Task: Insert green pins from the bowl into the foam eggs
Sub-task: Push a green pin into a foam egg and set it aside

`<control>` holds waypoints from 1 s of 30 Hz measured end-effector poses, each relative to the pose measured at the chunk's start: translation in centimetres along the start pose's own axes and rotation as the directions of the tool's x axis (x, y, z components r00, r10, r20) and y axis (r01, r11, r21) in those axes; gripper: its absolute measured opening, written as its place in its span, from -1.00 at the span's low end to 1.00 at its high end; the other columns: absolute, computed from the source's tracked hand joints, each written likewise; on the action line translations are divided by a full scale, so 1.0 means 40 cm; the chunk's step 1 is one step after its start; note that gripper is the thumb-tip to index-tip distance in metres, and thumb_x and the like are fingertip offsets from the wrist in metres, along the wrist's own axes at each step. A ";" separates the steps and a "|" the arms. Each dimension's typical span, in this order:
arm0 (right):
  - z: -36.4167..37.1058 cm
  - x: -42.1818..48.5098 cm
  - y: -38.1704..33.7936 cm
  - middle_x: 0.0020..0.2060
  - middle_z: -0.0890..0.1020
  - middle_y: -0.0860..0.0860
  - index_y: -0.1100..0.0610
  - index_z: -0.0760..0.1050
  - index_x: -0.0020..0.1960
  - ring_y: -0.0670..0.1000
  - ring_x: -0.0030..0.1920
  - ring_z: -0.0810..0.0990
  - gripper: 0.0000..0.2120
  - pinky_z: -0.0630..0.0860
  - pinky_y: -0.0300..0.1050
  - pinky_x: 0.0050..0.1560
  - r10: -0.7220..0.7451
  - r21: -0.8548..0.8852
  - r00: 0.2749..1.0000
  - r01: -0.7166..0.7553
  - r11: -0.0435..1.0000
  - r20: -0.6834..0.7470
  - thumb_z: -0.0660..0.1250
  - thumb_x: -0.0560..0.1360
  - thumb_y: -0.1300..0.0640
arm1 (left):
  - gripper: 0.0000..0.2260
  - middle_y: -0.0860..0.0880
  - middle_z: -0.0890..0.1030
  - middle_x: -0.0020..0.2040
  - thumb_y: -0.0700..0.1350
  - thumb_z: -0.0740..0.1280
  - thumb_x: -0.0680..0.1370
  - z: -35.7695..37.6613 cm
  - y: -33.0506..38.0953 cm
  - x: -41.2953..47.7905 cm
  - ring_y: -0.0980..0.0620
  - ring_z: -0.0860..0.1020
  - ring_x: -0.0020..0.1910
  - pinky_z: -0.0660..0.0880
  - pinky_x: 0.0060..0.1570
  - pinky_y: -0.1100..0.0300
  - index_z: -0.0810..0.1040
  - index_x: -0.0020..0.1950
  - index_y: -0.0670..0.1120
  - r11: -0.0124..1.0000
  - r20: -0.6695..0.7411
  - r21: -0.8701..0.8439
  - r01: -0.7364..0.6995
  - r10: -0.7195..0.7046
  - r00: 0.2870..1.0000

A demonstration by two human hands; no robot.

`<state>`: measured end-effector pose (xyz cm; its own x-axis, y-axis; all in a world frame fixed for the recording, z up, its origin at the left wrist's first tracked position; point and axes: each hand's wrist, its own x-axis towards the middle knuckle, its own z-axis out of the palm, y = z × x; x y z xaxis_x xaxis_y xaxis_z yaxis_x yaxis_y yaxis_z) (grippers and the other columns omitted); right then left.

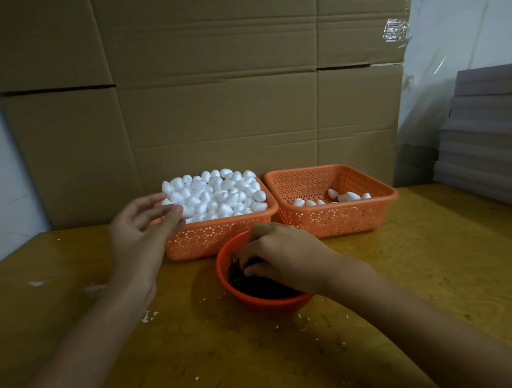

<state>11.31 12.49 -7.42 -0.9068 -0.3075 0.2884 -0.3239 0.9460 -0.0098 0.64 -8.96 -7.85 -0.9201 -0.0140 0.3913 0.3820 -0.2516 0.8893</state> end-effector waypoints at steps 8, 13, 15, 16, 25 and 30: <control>0.014 -0.057 0.017 0.20 0.66 -0.09 -0.02 0.60 0.29 -0.03 0.21 0.60 -0.77 0.55 -0.07 0.15 0.077 0.056 0.992 -0.072 0.996 -0.097 0.28 0.68 0.02 | -0.65 -0.05 0.76 0.02 -0.11 0.62 0.28 0.019 0.014 -0.146 -0.08 0.76 0.03 0.71 -0.02 0.09 0.71 0.04 -0.05 0.990 0.188 -0.055 0.132 -0.120 0.975; 0.016 -0.087 0.017 0.28 0.65 -0.06 -0.01 0.56 0.40 -0.02 0.26 0.55 -0.70 0.50 -0.11 0.20 0.106 0.104 0.978 -0.089 0.991 -0.178 0.25 0.71 0.05 | -0.77 -0.09 0.78 -0.02 -0.03 0.57 0.36 0.025 -0.001 -0.192 -0.09 0.75 -0.05 0.67 -0.04 0.21 0.77 0.00 0.02 0.998 0.300 0.022 0.062 -0.065 0.952; 0.017 -0.093 0.014 0.33 0.60 -0.06 -0.03 0.51 0.48 -0.01 0.30 0.50 -0.65 0.48 -0.09 0.26 0.123 0.079 0.976 -0.110 0.991 -0.179 0.20 0.72 0.01 | -0.81 -0.09 0.78 -0.03 -0.07 0.56 0.40 0.024 -0.002 -0.193 -0.08 0.75 -0.04 0.65 -0.05 0.26 0.79 0.00 0.00 0.999 0.307 0.027 0.038 -0.044 0.951; 0.018 -0.095 0.012 0.34 0.58 -0.06 -0.03 0.49 0.50 -0.01 0.31 0.48 -0.64 0.46 -0.09 0.28 0.130 0.075 0.975 -0.118 0.990 -0.179 0.18 0.73 0.00 | -0.82 -0.09 0.78 -0.04 -0.08 0.56 0.40 0.022 -0.002 -0.193 -0.08 0.75 -0.05 0.65 -0.06 0.26 0.79 0.00 0.00 0.999 0.306 0.030 0.029 -0.037 0.951; 0.021 -0.105 0.008 0.25 0.54 -0.06 -0.09 0.43 0.54 -0.04 0.28 0.45 -0.60 0.44 -0.17 0.22 0.163 0.090 0.971 -0.149 0.985 -0.173 0.14 0.72 -0.06 | -0.78 -0.12 0.78 -0.06 -0.02 0.59 0.30 0.013 -0.015 -0.189 -0.07 0.76 -0.09 0.65 -0.13 0.27 0.79 -0.08 -0.02 0.997 0.275 -0.010 0.073 -0.067 0.959; 0.012 -0.106 0.008 0.08 0.70 -0.12 -0.03 0.53 0.44 -0.08 0.14 0.59 -0.68 0.49 -0.16 0.13 0.140 0.144 0.977 -0.117 0.983 -0.161 0.19 0.73 0.04 | -0.75 -0.18 0.76 0.03 -0.05 0.60 0.29 0.011 -0.017 -0.180 -0.15 0.76 0.02 0.70 -0.05 0.14 0.76 -0.05 -0.03 0.983 0.250 -0.115 0.145 -0.112 0.962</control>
<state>14.91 14.05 -9.09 -0.8876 -0.1519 0.4347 -0.2513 0.9509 -0.1807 7.05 -8.26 -11.16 -0.9063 0.2570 0.3355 0.2324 -0.3602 0.9035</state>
